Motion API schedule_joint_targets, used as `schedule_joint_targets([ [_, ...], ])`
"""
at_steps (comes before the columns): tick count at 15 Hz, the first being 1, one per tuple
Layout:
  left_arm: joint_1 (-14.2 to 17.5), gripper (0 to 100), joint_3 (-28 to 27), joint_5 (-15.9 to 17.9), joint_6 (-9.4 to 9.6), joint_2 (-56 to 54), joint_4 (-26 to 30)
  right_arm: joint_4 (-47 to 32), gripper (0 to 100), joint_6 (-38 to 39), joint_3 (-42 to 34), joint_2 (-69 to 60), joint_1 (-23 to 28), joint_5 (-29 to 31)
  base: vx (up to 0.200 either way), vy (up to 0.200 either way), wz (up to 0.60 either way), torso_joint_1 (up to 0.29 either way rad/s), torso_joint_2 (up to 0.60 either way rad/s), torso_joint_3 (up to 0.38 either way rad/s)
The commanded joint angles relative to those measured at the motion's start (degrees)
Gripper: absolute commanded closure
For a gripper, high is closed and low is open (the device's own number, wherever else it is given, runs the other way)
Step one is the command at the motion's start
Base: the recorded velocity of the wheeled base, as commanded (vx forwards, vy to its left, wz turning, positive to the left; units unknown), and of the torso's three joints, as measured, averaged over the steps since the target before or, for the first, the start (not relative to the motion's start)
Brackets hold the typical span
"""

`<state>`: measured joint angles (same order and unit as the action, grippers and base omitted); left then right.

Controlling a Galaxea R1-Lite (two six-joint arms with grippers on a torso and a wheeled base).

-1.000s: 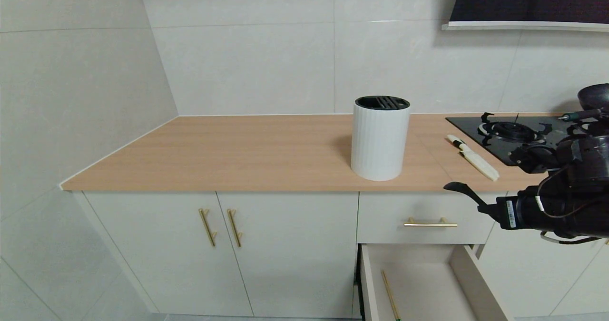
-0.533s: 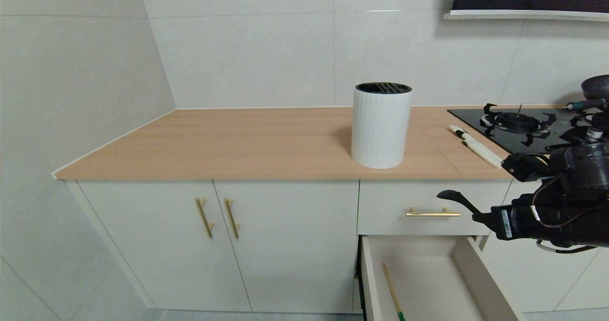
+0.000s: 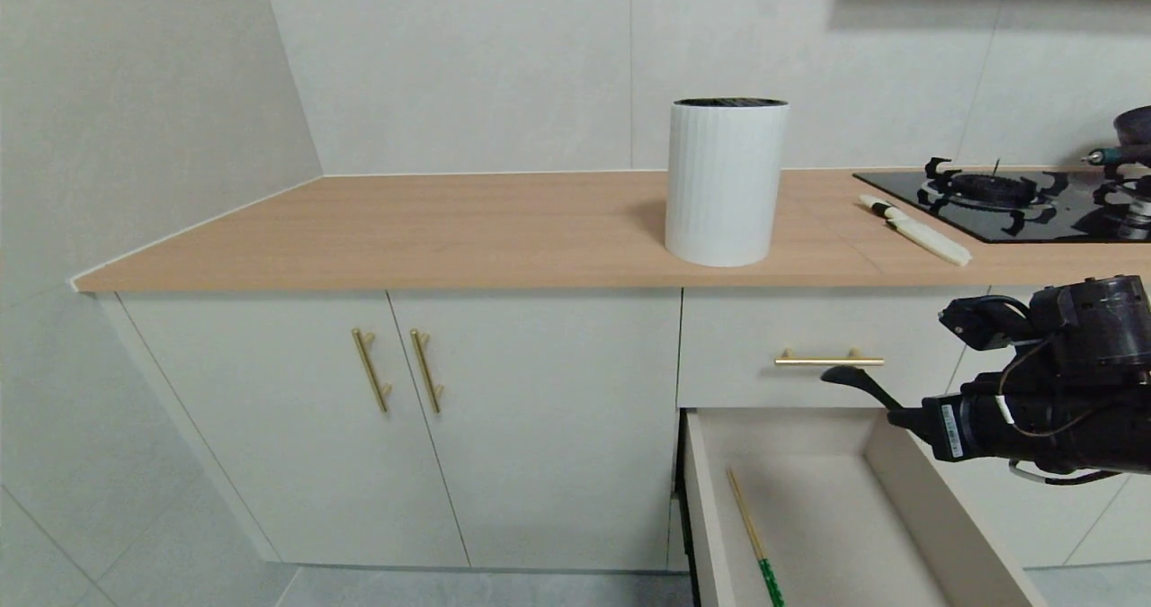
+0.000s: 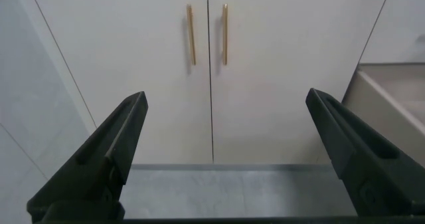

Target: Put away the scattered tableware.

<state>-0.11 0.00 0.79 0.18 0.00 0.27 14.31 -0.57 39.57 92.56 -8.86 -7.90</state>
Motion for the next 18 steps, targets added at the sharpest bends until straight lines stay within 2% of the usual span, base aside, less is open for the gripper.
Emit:
schedule_joint_targets([
  [1,0.02,0,0.0,0.0,-0.01,0.0,0.0,0.01,100,-0.13,-0.37,0.69,-0.1,-0.01,0.0,0.0,0.0,-0.159,0.47,0.3],
  [7,0.02,0,0.0,0.0,-0.01,0.0,0.0,4.94,100,-0.57,-2.66,3.06,-1.07,0.08,0.0,0.0,0.0,-0.124,0.42,0.298],
  [13,0.02,0,0.0,0.0,-0.01,0.0,0.0,5.29,100,-0.92,-2.48,6.14,-1.07,0.08,0.0,0.0,0.0,-0.014,0.05,0.033],
  [16,0.02,0,0.0,0.0,-0.01,0.0,0.0,7.13,100,-0.31,-1.25,14.31,-1.07,0.25,0.0,0.0,0.0,0.0,0.0,0.0],
  [18,0.02,0,0.0,0.0,-0.01,0.0,0.0,10.47,100,1.19,-0.28,21.43,-0.89,2.63,0.0,0.0,0.0,0.0,0.0,0.0],
])
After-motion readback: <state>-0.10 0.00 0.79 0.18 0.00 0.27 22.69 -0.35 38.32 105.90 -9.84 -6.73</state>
